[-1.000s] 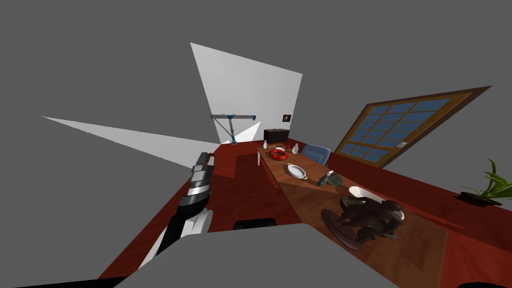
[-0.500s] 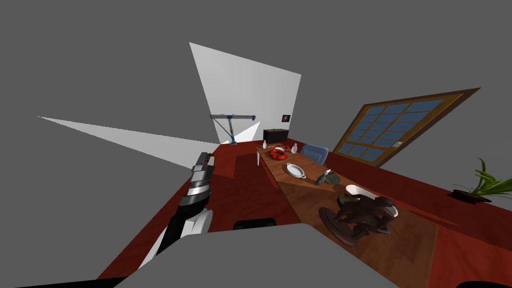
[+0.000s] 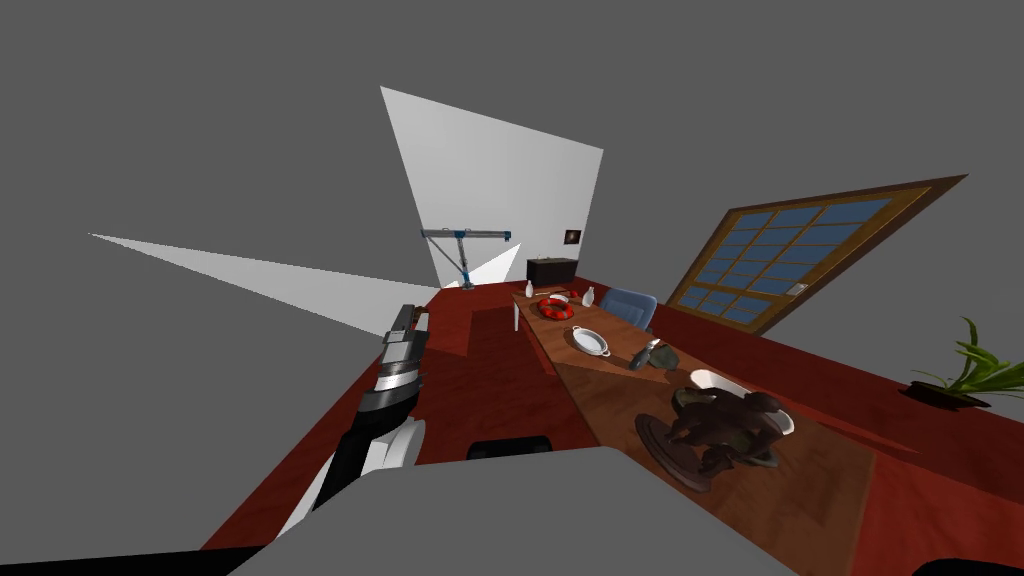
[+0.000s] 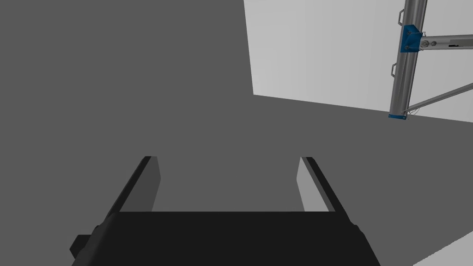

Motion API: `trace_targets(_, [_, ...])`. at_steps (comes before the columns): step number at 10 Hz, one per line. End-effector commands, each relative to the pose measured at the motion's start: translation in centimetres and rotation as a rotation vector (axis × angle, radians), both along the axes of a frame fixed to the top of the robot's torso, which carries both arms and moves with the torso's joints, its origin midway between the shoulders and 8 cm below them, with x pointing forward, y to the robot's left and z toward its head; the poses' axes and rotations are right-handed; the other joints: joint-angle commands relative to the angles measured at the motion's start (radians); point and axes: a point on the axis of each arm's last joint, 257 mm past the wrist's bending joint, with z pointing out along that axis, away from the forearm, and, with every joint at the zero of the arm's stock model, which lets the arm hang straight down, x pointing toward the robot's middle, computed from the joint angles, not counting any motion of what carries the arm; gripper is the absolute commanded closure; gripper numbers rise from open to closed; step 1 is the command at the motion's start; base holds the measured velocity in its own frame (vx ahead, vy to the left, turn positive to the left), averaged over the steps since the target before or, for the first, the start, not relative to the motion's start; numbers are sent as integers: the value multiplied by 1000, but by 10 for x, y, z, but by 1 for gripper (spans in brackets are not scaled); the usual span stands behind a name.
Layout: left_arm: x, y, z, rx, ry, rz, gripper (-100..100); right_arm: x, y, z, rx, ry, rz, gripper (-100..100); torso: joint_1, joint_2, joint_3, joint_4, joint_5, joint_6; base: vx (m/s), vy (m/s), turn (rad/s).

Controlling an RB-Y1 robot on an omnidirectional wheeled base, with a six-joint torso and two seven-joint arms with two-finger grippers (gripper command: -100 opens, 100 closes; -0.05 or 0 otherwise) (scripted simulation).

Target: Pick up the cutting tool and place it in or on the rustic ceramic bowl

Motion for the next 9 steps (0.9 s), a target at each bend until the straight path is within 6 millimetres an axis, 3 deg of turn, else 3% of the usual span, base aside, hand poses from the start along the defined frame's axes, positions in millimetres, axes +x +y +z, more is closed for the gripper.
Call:
trace_targets(1, [0, 0, 0, 0, 0, 0, 0, 12, -14, 8, -4, -12, 1, 100, 0, 0, 0, 0, 0, 0, -8, -26, 25])
trace_targets(4, [0, 0, 0, 0, 0, 0, 0, 21, -27, 16, -6, -20, 0, 100, 0, -1, 0, 0, 0, -1, -3, -22, 32])
trace_targets(9, [0, 0, 0, 0, 0, 0, 0, 53, -52, 35, -5, -54, 2, 100, 0, -2, -1, -1, -1, -1, 3, -27, 54])
